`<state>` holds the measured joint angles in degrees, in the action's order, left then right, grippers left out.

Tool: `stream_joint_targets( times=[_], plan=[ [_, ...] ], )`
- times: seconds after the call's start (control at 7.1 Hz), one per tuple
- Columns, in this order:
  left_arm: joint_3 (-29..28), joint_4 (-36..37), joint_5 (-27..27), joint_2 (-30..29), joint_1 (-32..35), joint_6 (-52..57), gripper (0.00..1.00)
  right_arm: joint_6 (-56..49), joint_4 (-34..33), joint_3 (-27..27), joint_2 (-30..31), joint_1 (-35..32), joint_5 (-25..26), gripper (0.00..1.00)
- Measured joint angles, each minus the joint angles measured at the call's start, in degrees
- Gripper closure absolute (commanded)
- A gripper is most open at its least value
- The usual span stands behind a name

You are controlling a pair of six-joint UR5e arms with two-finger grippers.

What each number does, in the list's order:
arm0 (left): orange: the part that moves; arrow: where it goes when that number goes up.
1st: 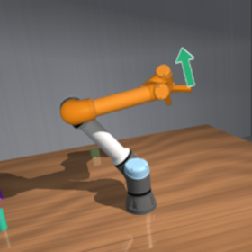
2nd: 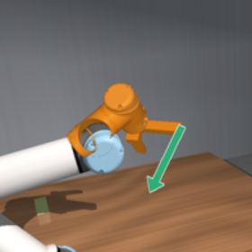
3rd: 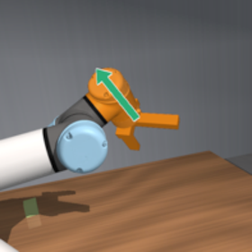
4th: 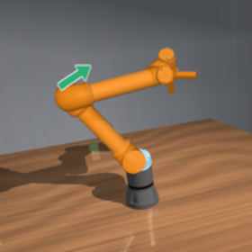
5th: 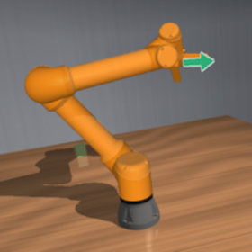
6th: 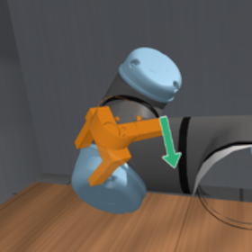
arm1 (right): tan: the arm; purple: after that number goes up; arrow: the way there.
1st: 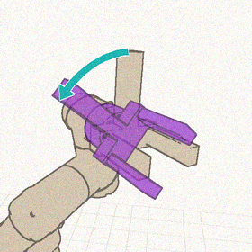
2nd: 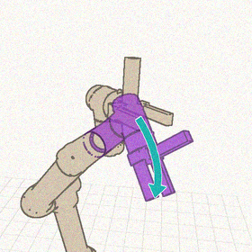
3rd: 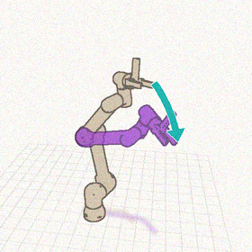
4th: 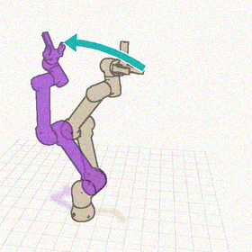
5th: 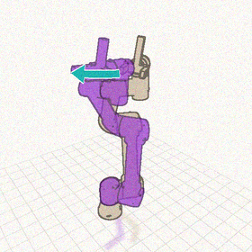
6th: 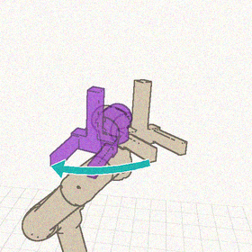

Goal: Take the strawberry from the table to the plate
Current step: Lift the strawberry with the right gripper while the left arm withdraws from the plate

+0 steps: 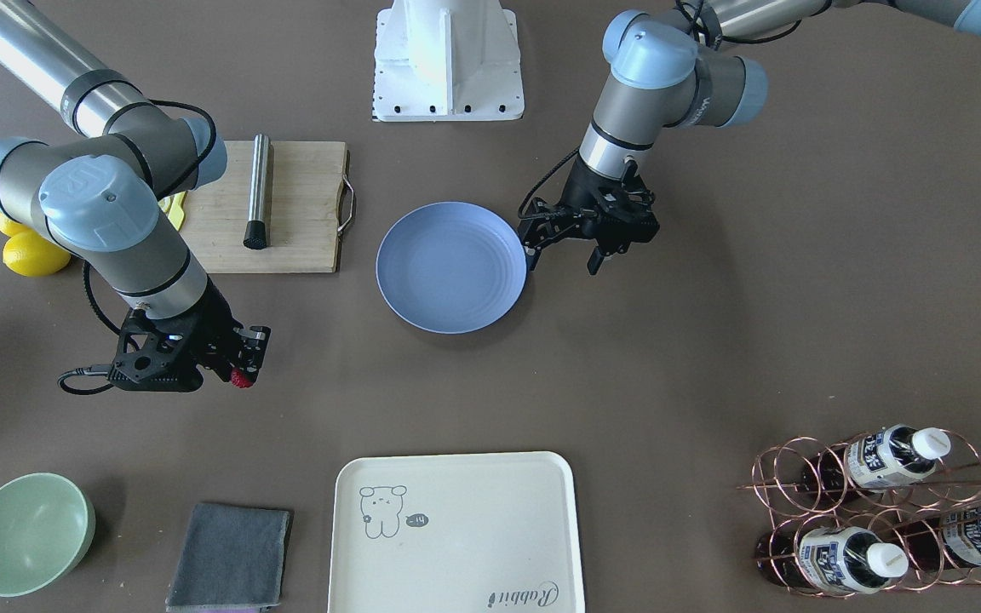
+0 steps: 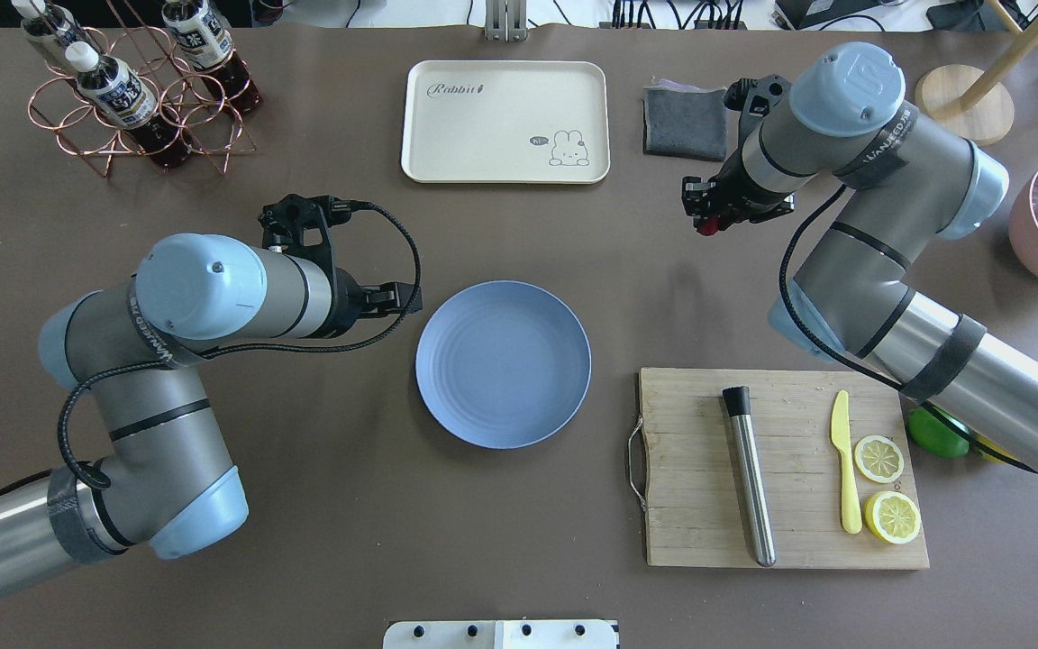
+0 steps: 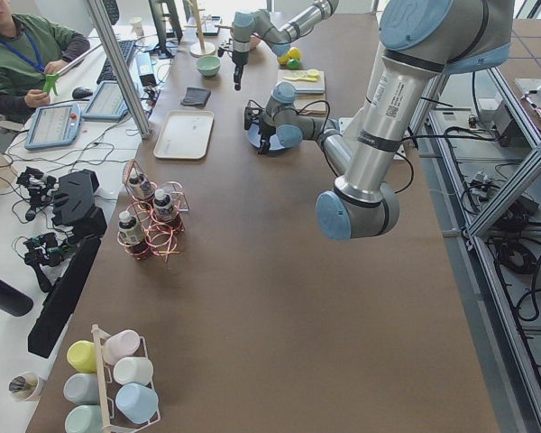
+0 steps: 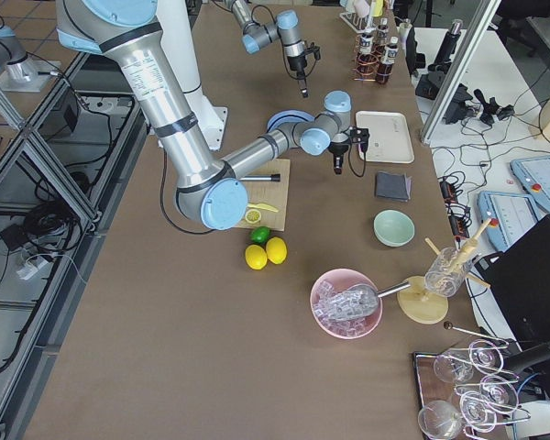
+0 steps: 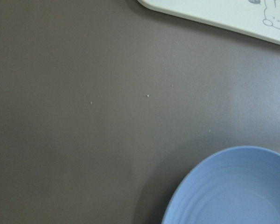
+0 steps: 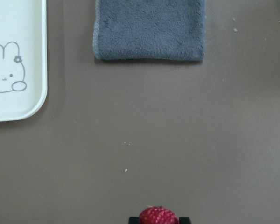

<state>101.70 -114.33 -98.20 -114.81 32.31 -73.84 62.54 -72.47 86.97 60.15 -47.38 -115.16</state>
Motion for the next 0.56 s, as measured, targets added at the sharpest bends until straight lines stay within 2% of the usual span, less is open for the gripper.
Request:
stream_joint_targets(
  times=[0.56],
  plan=[
    [7.2, -0.1, -0.9, 8.7, 7.7, 20.9, 0.02, 4.5, -2.2, 3.1, -2.4, 5.4, 2.4, 1.0]
  ],
)
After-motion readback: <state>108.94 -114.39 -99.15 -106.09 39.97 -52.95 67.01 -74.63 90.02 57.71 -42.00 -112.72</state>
